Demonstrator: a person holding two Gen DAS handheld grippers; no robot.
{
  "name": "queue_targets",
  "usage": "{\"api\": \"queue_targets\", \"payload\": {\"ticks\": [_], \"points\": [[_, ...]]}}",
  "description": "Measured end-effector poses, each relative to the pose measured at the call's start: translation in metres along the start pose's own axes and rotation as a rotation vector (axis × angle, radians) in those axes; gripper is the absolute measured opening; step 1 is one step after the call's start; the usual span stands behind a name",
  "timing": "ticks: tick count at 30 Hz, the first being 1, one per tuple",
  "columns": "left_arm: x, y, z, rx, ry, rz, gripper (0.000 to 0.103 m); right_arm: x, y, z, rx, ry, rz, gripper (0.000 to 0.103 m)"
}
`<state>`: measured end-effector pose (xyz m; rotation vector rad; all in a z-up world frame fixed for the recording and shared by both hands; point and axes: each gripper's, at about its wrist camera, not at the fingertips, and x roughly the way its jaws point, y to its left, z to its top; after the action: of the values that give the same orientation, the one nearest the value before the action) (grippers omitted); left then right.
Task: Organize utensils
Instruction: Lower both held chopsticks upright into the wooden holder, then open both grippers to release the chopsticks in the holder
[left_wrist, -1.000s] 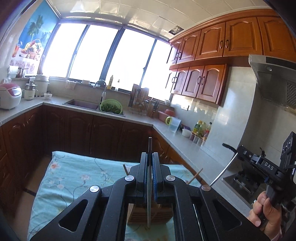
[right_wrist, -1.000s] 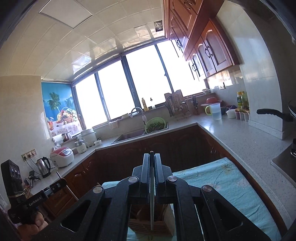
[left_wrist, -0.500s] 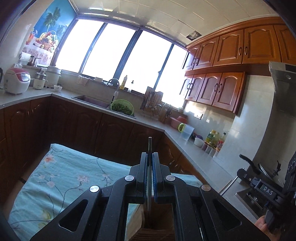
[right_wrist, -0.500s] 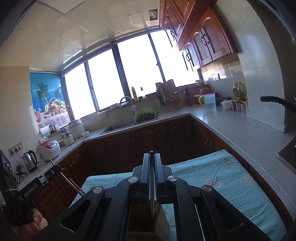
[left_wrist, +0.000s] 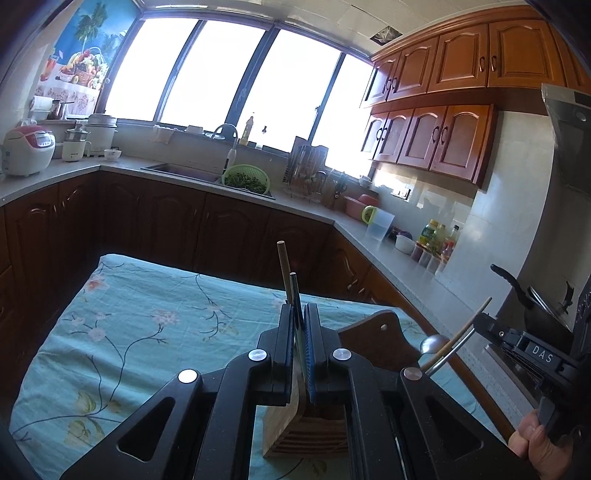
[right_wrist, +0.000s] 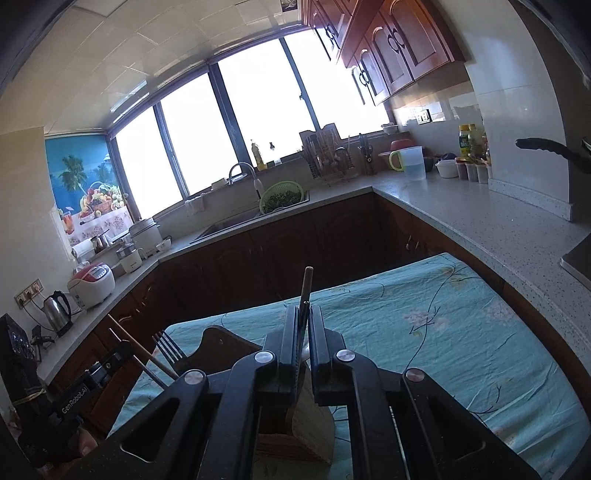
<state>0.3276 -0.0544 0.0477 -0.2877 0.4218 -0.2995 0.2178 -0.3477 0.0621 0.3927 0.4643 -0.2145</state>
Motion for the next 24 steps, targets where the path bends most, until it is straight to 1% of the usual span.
{"api": "queue_targets", "payload": {"ticks": [4,8,9,10,11,12,13,14,15,16,19,24], "points": [[0.003,0.000,0.005,0.001,0.005,0.003,0.005,0.001,0.000,0.002,0.001,0.005,0.003,0.005],[-0.004,0.002,0.003,0.001,0.021,0.010,0.006,0.001,0.000,0.002,0.002,0.011,-0.006,0.013],[-0.006,0.004,0.003,-0.001,0.028,0.012,0.009,0.001,0.001,0.002,0.007,0.010,-0.004,0.018],[-0.008,0.004,0.004,-0.004,0.030,0.009,0.016,-0.002,0.000,0.002,0.016,0.005,0.007,0.023],[-0.013,0.005,0.003,-0.009,0.028,0.009,0.021,-0.005,-0.002,0.003,0.030,-0.003,0.022,0.045],[-0.018,0.006,0.003,-0.016,0.025,0.007,0.030,-0.010,-0.005,0.004,0.042,-0.019,0.034,0.069],[-0.024,0.008,0.002,-0.026,0.023,0.001,0.039,-0.016,-0.005,0.005,0.049,-0.042,0.042,0.079],[-0.031,0.010,0.002,-0.038,0.018,-0.004,0.045,-0.024,-0.006,0.006,0.051,-0.067,0.041,0.091],[-0.038,0.011,0.002,-0.048,0.010,0.000,0.060,-0.031,-0.006,0.006,0.052,-0.089,0.041,0.099],[-0.046,0.012,0.000,-0.058,-0.003,0.007,0.072,-0.038,-0.007,0.006,0.052,-0.108,0.046,0.102],[-0.071,0.015,-0.006,-0.070,-0.022,0.022,0.081,-0.055,-0.008,0.003,0.058,-0.117,0.054,0.103],[-0.107,0.015,-0.026,-0.065,-0.006,0.035,0.083,-0.081,-0.012,-0.013,0.080,-0.106,0.080,0.103]]}}
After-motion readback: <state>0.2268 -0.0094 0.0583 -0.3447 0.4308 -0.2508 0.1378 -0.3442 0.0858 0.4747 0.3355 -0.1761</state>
